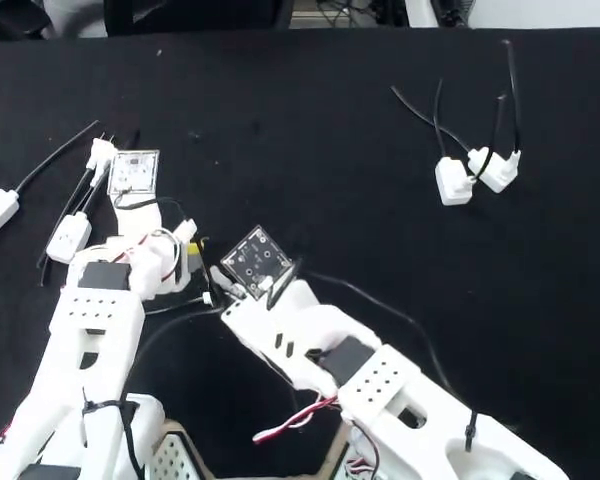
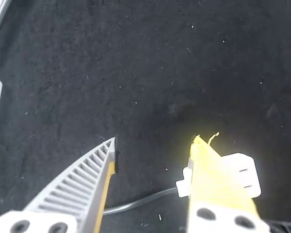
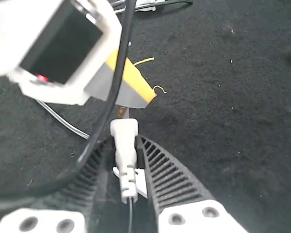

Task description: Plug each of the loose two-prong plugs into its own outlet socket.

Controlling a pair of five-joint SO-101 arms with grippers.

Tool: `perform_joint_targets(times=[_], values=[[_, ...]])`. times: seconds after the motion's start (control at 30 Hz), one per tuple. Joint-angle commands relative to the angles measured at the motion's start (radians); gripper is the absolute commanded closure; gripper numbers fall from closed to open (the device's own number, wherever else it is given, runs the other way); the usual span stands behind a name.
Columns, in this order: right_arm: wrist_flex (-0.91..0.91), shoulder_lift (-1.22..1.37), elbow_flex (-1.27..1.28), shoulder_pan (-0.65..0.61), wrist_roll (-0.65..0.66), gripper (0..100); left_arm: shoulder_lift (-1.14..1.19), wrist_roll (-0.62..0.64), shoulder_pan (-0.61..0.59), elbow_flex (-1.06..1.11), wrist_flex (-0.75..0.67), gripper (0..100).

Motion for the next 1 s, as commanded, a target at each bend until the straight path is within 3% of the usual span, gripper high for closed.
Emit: perform_joint_targets(times=[0.0,0.1,0.33,0.63,0.77,0.97], values=[[-0.054,-0.036,-0.010,0.021,-0.009,98.8,-0.002,-0.002,-0.012,-0.074,0.068,76],[-0.054,-0.036,-0.013,0.035,-0.011,98.8,-0.002,0.000,-0.016,-0.117,0.132,76],[-0.049,-0.008,-0.008,0.034,-0.011,98.8,-0.002,0.032,-0.021,-0.139,0.135,76],[-0.043,0.389,-0.193,0.064,-0.011,98.8,0.008,0.034,-0.084,-0.154,0.135,76],[0.103,0.392,-0.259,0.071,-0.011,98.8,0.012,0.034,-0.176,-0.142,0.104,76],[0.476,0.254,-0.426,0.101,-0.005,98.8,0.012,0.091,-0.162,-0.031,-0.057,76]])
